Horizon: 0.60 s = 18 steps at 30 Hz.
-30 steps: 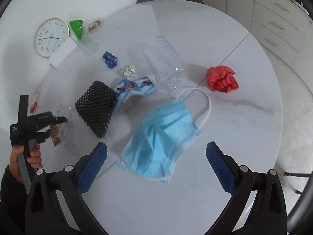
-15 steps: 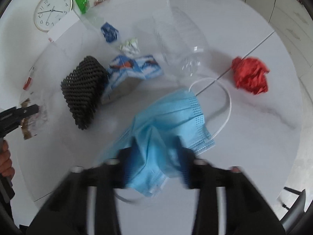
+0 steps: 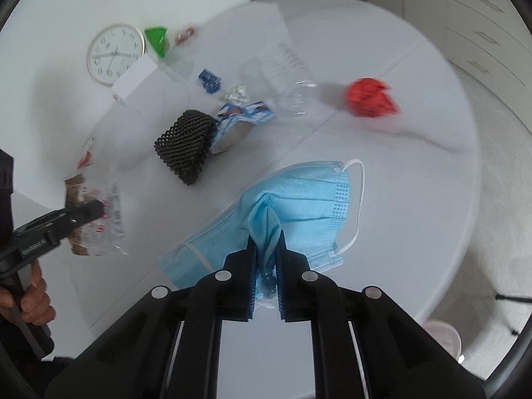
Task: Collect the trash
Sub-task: 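Carry bag and mask over the wastebasket and open both tools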
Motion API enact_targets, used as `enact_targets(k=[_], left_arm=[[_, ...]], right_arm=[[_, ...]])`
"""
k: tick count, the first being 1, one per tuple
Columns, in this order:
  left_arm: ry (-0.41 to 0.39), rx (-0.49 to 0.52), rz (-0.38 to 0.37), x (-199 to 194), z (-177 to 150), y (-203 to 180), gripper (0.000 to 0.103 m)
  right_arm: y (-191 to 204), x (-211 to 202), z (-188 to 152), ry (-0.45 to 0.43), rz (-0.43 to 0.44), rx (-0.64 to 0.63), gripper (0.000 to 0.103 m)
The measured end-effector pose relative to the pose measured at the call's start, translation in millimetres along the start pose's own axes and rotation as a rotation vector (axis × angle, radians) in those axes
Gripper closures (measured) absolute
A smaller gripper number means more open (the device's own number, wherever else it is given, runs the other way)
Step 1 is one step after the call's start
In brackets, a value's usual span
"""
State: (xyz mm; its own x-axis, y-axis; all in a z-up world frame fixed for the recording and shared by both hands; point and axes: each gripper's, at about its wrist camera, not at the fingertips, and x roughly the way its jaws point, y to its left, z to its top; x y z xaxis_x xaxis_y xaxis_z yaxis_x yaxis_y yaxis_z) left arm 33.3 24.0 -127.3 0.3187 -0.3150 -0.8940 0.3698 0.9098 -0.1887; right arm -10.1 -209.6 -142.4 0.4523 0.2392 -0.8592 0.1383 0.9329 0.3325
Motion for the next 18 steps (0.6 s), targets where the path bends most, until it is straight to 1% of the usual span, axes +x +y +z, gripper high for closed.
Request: enact_targets(k=[3,6,9,15,18], left_arm=[[0.009,0.081,-0.044,-5,-9,-40,0.071],[0.017,0.178,-0.091,-5,-18,-85,0.071],[0.021,0.258,-0.127,-6,-26,-122,0.071],[0.033,0.386,-0.188,-4,-41,-189,0.071],[0.034,0.436,-0.201,-4,-48,-213,0.071]], right_arm=[[-20,-36,-25,-0.054,-0.035,0.040,0.092],[-49,-65,-52,-0.082,-0.079,0.089,0.092],[-75,-87,-80,-0.101,-0.116,0.152,0.092],[-130,-117,-142,-0.115,-0.188,0.288,0.092],[-156,-115,-169,-0.089,-0.220,0.343,0.091]])
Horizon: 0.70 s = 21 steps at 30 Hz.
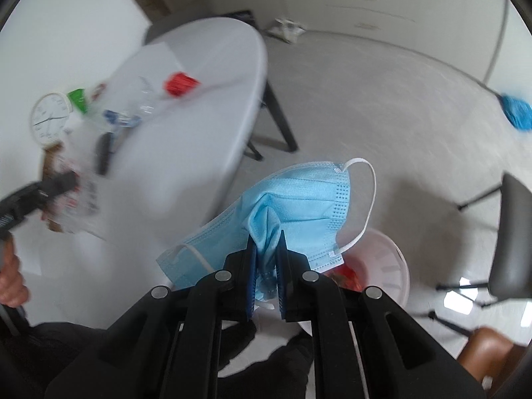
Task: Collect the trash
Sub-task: 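Carry bag and mask over the wastebasket and open both tools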
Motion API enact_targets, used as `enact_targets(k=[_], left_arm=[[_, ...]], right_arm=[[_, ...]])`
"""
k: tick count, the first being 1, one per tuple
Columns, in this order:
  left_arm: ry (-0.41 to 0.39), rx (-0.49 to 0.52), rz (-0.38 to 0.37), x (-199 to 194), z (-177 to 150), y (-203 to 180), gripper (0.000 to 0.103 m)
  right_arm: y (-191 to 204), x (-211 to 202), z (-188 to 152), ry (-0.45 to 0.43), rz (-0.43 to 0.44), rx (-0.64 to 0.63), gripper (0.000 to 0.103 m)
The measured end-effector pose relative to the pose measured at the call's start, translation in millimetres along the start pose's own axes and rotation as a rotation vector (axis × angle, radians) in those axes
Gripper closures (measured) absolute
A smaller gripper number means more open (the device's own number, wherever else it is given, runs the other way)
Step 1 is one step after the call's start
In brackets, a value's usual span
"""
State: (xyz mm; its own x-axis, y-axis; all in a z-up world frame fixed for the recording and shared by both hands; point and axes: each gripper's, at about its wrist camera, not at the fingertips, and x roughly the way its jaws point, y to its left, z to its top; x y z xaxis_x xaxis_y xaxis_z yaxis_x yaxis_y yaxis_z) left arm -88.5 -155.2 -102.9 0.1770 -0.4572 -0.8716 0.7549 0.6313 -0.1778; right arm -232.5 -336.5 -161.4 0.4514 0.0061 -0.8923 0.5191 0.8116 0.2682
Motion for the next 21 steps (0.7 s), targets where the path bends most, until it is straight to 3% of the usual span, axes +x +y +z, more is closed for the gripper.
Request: enact_targets(k=[9,10,12,14,18,21], left_arm=[[0.041,0.136,-0.014,14,0,-60,0.071],[0.050,0.143,-0.019,18,-1,-65,0.071],[0.075,0.156,-0.028,27,-1,-75,0.071],[0.096,0.166,-0.035,34,-2,-83,0.071],[0.145,0.183,-0.054,54,-5,-103,0.071],[0.191,0.198,-0.086,74,-7,-120,0.071]], right_arm=[[-79,87,-43,0.165,-0.050,0.156,0.083],[-83,95,-46,0.184,-0.054,0.166,0.080],[-95,112,-53,0.218,-0.045,0.201,0.058],[-104,120,-58,0.240,-0.036,0.226,0.045],[-120,114,-60,0.238,-0.071,0.238,0.029],[-133,93,-60,0.208,-0.095,0.249,0.024]])
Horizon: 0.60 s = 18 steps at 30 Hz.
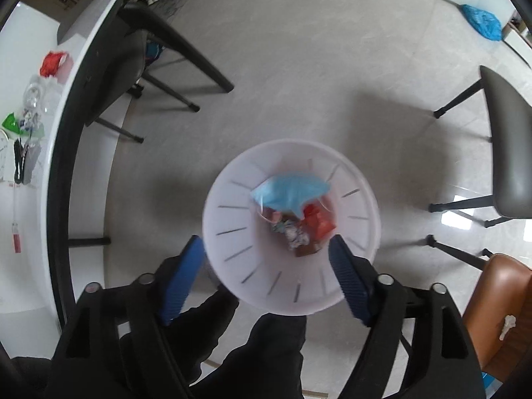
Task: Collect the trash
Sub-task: 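Carry bag and mask over the wastebasket and open both tools, then move both open tools back over the table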
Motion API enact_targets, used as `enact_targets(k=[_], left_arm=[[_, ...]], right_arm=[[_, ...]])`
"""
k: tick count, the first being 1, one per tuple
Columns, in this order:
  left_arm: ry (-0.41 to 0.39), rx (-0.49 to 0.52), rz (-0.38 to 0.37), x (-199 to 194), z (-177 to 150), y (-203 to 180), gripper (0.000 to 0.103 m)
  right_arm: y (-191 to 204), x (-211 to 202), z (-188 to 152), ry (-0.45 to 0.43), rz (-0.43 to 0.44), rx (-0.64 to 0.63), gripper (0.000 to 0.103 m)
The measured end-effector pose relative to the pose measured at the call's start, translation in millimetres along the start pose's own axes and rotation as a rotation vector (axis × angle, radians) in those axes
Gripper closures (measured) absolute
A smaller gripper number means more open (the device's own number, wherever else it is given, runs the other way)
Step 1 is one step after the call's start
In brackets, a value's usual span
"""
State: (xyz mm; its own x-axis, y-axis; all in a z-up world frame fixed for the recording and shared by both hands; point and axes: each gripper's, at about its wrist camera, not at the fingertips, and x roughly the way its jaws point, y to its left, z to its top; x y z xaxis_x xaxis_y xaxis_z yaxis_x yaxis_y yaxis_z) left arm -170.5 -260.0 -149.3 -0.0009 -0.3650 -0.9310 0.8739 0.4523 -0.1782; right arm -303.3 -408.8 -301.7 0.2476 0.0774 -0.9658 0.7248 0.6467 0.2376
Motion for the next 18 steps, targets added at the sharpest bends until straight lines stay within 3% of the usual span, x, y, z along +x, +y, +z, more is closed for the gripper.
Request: enact_targets(k=[7,8,9,11,12,14,18], left_arm=[[0.113,0.092,-0.102,55,7,-47,0.067],[0.126,0.103,-0.104,61,7,-52,0.060],[0.138,0.107,-0.109,67,8,-59,0.042],[0.152,0.106,-0.113,72,9,-66,0.018],[0.151,0.108,-0.116,72,10,-70,0.012],[0.147,0.116,-0.117,71,12,-75,0.008],[0.126,0.123,-0.091,65,15,-77,0.008]], right_arm=[[-43,-57,-2,-0.090,-0.034,0.046,0.017],[-50,-66,-2,-0.106,-0.039,0.054,0.016],[-55,-71,1,-0.114,-0.043,0.058,0.015],[-64,-82,3,-0.133,-0.049,0.064,0.015],[-66,-86,3,-0.140,-0.049,0.068,0.014],[-70,-92,5,-0.155,-0.050,0.073,0.012],[-74,-97,8,-0.176,-0.042,0.077,0.011]])
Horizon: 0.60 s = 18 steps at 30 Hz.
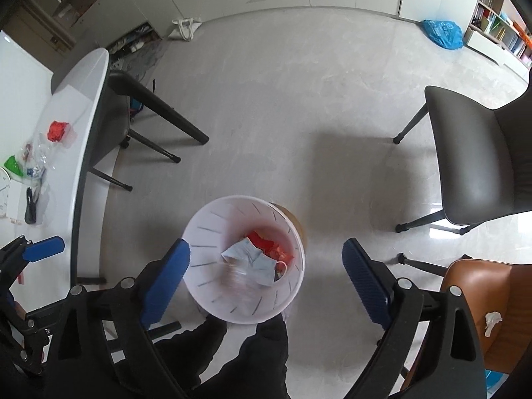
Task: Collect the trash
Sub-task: 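Move both open tools back over the table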
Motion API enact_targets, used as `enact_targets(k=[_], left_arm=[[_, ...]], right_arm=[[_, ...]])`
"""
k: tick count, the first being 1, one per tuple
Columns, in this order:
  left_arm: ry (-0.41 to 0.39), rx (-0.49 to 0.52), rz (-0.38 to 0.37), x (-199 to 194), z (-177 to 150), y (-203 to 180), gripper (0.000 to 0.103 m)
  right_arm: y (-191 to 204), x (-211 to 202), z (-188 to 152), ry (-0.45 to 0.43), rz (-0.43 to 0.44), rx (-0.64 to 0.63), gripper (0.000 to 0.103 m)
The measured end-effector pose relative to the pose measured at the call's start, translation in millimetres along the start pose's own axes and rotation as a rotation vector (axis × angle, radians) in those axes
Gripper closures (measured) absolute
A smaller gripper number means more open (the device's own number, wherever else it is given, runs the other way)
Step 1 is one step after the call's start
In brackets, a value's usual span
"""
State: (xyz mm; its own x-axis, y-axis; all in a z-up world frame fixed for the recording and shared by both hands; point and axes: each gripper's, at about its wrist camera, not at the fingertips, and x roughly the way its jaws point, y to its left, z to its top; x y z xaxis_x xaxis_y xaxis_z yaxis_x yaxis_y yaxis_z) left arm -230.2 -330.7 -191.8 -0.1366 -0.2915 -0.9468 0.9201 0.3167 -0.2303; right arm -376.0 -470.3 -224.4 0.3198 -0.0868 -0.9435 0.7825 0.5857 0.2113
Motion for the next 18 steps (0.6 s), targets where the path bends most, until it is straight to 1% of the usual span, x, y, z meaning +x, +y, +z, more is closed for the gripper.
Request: enact_targets(k=[8,11,14,15,18], left_arm=[[-0.029,-0.027,0.019,-14,-6,10,0.008],[-0.070,-0.061,0.060,-27,-11,22,0.008],[-0.126,-0.106,0.098,-46,-17,38,0.008],[-0.157,-0.133,0.117,-57,-22,48,0.008],[-0.206,-0.200,0.164,-79,-35,74,0.008]], right_arm=[[14,-4,0,-0.009,0.021,-0.014,0.011],[28,-10,2,-0.017,0.031,-0.031,0.011],[51,-21,6,-0.040,0.062,-0.072,0.011],[63,-26,8,-0.051,0.075,-0.095,0.011],[100,-37,13,-0.079,0.111,-0.168,0.010]])
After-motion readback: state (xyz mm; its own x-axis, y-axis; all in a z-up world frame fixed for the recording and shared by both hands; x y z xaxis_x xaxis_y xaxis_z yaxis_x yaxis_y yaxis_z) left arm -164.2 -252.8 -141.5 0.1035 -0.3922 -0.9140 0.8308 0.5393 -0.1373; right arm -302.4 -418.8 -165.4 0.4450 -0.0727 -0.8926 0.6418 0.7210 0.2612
